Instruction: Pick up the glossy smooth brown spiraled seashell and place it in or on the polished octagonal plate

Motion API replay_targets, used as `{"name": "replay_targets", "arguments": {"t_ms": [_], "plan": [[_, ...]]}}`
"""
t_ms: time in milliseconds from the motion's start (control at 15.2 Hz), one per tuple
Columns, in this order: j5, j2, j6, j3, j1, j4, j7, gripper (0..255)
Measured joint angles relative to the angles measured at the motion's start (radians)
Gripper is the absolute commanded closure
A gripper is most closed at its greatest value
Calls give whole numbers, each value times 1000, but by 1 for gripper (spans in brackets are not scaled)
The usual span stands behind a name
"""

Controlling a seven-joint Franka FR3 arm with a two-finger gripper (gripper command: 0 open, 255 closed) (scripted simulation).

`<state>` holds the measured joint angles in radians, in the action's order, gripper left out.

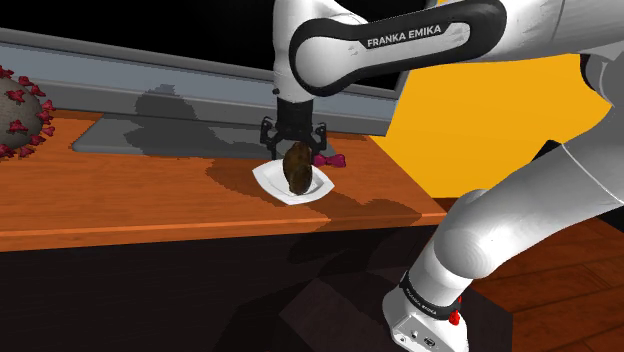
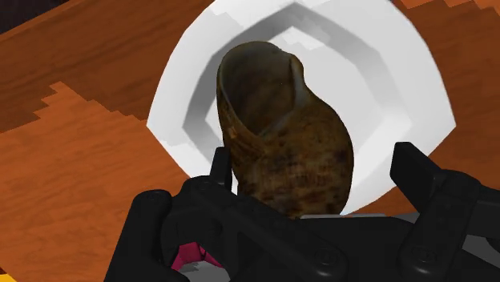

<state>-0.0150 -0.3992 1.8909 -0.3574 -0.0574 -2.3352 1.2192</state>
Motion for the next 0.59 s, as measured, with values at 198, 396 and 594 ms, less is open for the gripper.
{"name": "replay_targets", "arguments": {"t_ms": [198, 396, 594], "plan": [[72, -10, -73, 18, 14, 57, -1, 0], [82, -10, -85, 20, 16, 67, -1, 0], [83, -10, -87, 20, 16, 68, -1, 0]]}}
